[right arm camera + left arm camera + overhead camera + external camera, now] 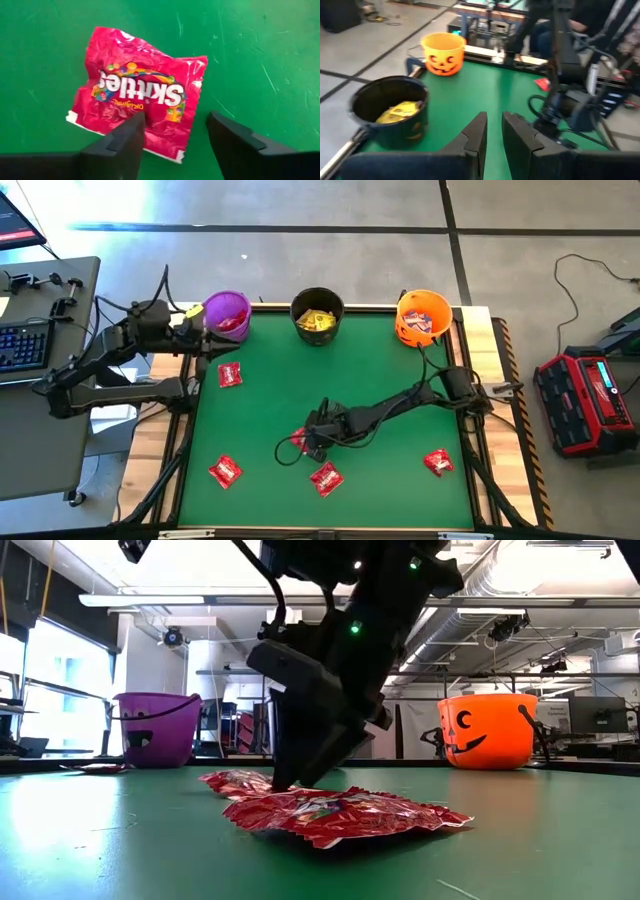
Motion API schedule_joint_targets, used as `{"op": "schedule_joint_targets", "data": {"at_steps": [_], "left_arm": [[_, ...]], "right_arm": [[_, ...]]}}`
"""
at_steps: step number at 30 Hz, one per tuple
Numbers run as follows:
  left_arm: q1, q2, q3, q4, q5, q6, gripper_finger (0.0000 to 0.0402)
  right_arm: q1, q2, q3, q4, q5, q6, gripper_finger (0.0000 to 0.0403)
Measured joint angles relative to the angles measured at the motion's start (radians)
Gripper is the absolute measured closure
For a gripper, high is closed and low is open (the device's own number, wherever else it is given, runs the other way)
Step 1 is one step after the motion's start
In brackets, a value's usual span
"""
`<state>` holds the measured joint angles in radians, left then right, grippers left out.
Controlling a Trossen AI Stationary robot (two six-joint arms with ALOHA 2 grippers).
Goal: Sort candy by brand, put in halloween buckets
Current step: Put the red candy pack into the violet bucket
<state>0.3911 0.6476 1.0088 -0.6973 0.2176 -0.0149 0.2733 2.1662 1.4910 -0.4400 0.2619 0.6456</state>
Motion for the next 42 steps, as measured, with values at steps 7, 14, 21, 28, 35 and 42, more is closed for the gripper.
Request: {"op": "schedule_joint_targets", "data": {"at_steps": [7,14,21,28,35,42], "left_arm": [[-0.050,-0.001,0.000,0.000,0.041,0.002,0.0391],[-0.074,-0.035,-0.001,0.023,-0.008,-0.005,0.0401],[-0.072,-0.080,-0.001,-0.104,-0.197,-0.043,0.0401],[-0.072,-0.092,-0.001,-0.240,-0.370,-0.112,0.0401],[-0.072,-0.092,-0.001,-0.258,-0.349,-0.070,0.0401],[-0.072,-0.092,-0.001,-0.259,-0.349,-0.053,0.0401]], "right_arm": [[0.000,0.000,0.000,0.004,-0.031,-0.009,0.0339],[-0.006,-0.025,0.001,0.003,-0.108,-0.009,0.0387],[-0.040,-0.066,0.054,0.015,-0.115,-0.055,0.0401],[-0.088,-0.066,0.169,0.006,-0.142,-0.118,0.0398],[-0.061,-0.066,0.177,-0.043,-0.232,-0.315,0.0311],[-0.048,-0.051,0.163,-0.029,-0.251,-0.567,0.0194]]}}
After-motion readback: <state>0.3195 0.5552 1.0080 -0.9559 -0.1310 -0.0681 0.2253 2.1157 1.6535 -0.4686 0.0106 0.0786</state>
